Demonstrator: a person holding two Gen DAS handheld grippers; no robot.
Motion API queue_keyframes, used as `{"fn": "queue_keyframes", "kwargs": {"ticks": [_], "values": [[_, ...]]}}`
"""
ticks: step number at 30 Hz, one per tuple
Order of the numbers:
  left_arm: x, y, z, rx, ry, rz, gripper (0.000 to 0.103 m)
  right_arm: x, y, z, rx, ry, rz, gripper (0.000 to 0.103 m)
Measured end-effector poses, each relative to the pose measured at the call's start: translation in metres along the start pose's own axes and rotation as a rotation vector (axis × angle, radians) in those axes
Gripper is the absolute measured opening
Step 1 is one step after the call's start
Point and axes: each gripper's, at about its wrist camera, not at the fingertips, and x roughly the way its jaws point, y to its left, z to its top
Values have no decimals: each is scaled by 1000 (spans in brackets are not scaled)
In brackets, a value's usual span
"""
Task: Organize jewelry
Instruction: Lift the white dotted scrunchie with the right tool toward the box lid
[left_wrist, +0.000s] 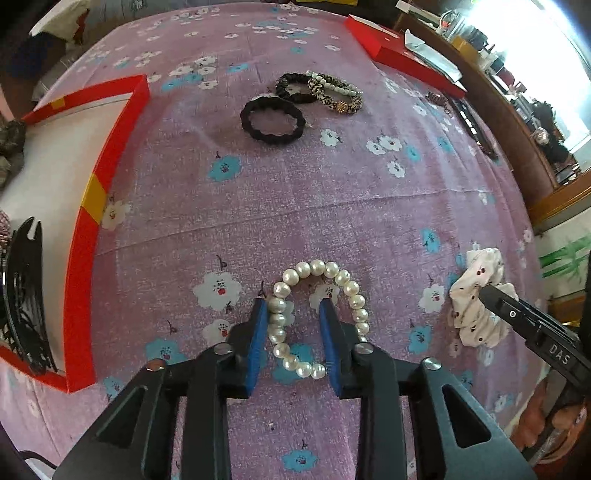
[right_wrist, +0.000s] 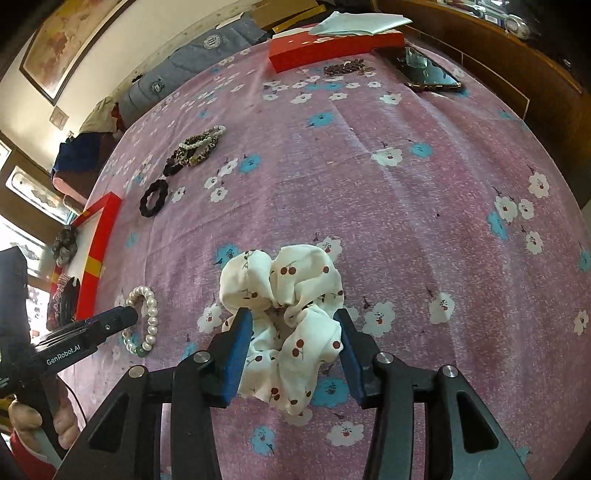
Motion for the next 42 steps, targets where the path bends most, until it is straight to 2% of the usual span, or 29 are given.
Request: {"fn": "queue_keyframes", "kwargs": {"ticks": [1,2,4,7,13,20,25,29,34,37,42], "values": [[1,0,0,-5,13,-4,8,1,1,-1,-6,5,-5,46],[1,0,0,-17,20,-14,8,2,2,-1,-9,8,-5,33],[-7,-2,-3,-35,1,-15,8,3,4,-2,-19,15,-3,15],[-24,-4,-6,-55,-35,-31,8,0,3,-4,-14,12,5,11],[-64,-25,-8,-29,-112,-41,9,-19,-1,-7,23,-24,41,11],[-103,-54,-5,23,-220,-39,9,-49,-10,-12,42,-82,35,11],[-123,-60,-4,24,-268,-68,9,-69,-16,-11,50,-118,25,11],[-139,-61,-7,38,-315,-41,9,-80,-18,-7,46,-142,31,11],[-166,-35,-11,-9,-359,9,9,-83,-10,0,39,-163,72,11],[-186,-5,-12,-75,-374,36,9,-82,2,3,26,-182,115,11],[-216,53,-19,-197,-414,112,9,-71,29,7,-31,-162,152,11]]}}
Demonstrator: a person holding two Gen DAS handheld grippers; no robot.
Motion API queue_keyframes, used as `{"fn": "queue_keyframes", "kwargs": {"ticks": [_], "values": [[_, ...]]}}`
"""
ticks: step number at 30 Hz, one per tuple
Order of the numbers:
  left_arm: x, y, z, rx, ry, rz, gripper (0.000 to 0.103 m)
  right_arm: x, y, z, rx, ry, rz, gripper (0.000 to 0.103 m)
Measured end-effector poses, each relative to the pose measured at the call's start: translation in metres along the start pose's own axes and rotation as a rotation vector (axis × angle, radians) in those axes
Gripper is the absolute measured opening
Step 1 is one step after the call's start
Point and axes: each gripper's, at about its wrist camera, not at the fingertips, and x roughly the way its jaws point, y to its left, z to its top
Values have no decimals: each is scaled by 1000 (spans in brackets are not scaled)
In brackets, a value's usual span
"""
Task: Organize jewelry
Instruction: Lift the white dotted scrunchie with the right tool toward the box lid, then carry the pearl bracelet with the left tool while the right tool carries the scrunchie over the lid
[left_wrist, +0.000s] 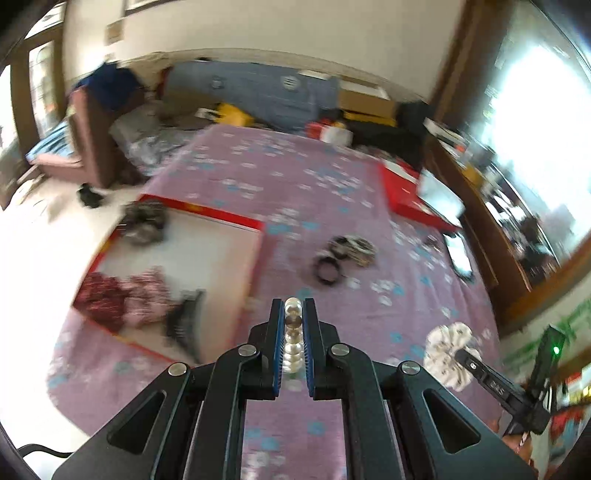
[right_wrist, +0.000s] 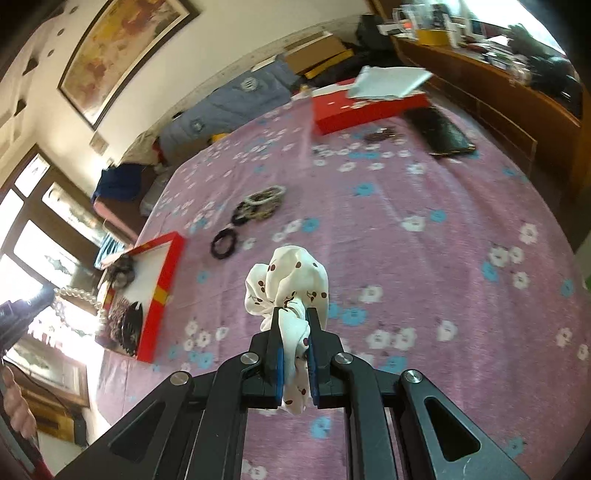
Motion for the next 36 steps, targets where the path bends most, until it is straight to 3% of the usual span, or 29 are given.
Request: {"fn": "queue_keyframes", "kwargs": {"ticks": [7,16,25,30,36], "values": [[-12,67,13,-83,-32,95,9,27,40,8,-51,36,48,11],[13,132,35,-103,24,93,9,73,121,7,-163,109,87,11],[68,162,68,-69,100,-17,9,116,199,13,-237,139,103,11],[122,161,95,-23,165,-88,9,148,234,28,-253,133,101,11],[185,166,121,-43,233,-171,9,194,261,49,-242,142,78,12]]}}
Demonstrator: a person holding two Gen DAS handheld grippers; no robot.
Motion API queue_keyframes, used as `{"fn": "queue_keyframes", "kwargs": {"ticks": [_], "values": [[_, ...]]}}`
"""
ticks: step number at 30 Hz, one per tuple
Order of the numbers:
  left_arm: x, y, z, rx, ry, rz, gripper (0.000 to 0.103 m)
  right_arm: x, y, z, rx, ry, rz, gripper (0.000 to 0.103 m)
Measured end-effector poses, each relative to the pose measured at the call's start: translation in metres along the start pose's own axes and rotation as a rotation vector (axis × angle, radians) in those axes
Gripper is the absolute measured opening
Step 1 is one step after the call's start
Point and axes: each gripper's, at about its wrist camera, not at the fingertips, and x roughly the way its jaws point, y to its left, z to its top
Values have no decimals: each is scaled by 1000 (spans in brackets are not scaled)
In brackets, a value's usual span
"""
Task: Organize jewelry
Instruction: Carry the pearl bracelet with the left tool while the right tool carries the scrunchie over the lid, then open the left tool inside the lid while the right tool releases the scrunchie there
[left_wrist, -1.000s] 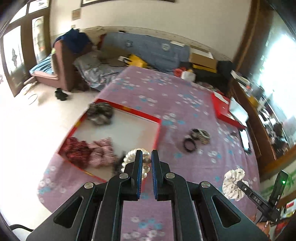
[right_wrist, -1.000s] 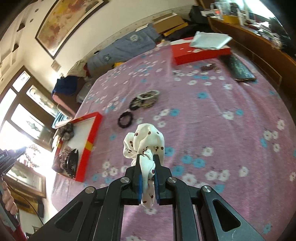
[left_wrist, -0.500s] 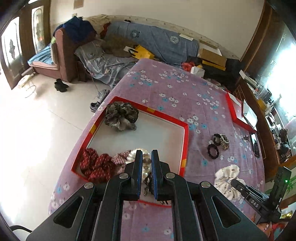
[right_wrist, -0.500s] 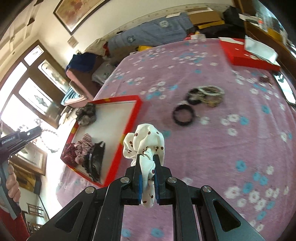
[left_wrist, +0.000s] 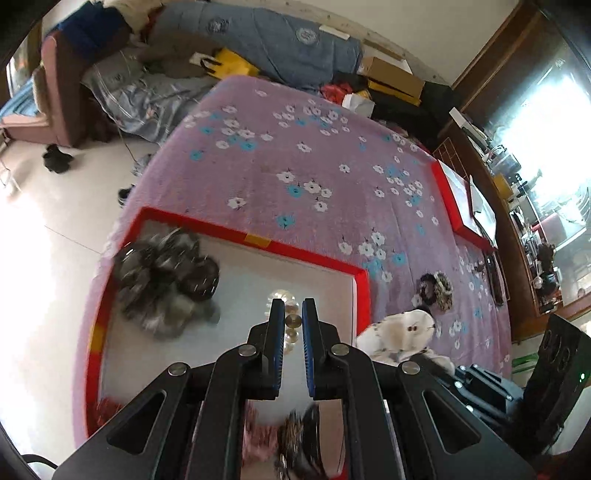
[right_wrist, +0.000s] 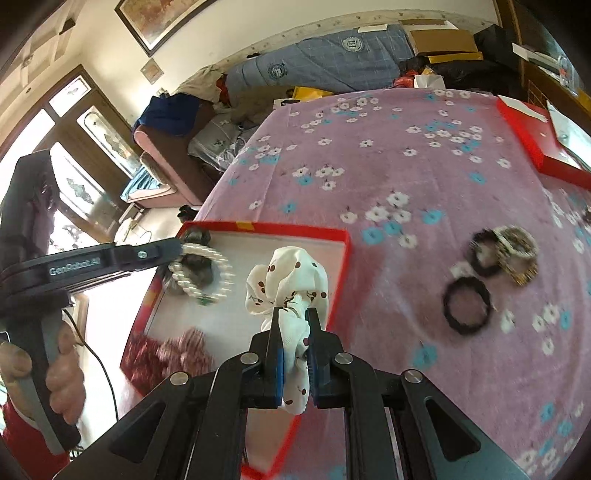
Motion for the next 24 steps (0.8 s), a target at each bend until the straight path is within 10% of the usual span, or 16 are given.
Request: {"fn": "queue_keyframes", "kwargs": {"ticks": [10,24], "values": [[59,27,29,41,40,150,9,64,-1,31,80,69,-13,12],[41,24,24,51,6,149,20,99,4,37,57,113,-52,13]]}}
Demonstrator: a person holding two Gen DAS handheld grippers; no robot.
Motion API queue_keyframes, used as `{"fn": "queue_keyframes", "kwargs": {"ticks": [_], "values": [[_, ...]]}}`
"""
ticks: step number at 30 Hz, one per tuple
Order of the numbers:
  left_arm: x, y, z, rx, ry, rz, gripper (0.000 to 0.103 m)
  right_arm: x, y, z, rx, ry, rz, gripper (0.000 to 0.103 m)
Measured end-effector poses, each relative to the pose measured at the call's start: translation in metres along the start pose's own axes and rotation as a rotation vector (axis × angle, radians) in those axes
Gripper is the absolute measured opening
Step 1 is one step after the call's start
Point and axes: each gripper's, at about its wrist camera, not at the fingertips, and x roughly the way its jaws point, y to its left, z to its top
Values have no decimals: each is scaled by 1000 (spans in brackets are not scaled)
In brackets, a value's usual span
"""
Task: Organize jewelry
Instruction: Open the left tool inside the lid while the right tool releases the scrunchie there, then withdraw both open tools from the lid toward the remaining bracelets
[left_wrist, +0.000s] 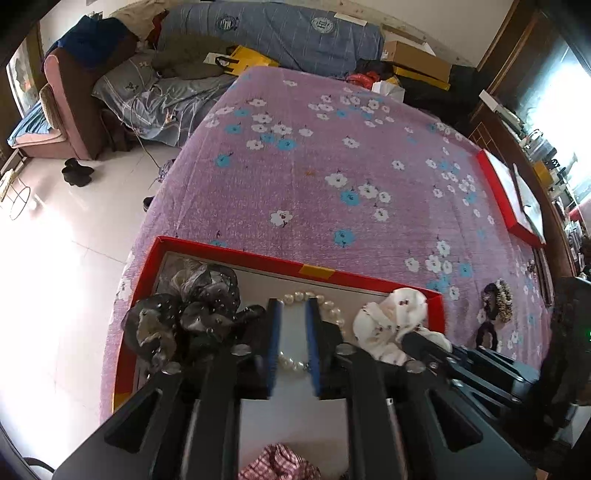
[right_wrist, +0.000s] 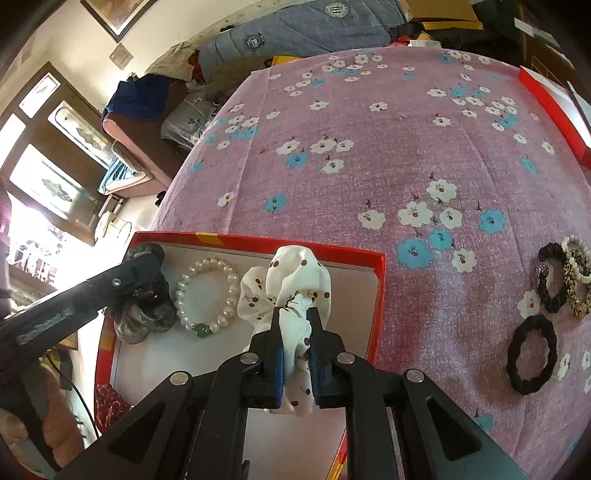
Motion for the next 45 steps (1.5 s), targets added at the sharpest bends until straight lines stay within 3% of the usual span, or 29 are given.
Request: {"fn": "queue_keyframes", "kwargs": {"ticks": [2,6,14,23,36,45], "values": [[-12,-1,-2,-7,-24,-4,30,-2,2,0,-12,-7,-4,20],[-37,-1,-10,-18,-64,1,32,-10,6,-2,-27,-29,-9,36],[-85,7,-35,-77,-133,73,38,-37,6,-5,-36,-72,15,38],[-117,3,-80,-161,-141,136,39,-84,-9,-37,-96,-104,14,40],[-138,-55,-155,-197,-136,206,42,-130,-58,-108,-106,-63,17,40],[-135,-103,-187,-181,-109,203,43,-159,-95,-146,-103,-58,-11,44]]}}
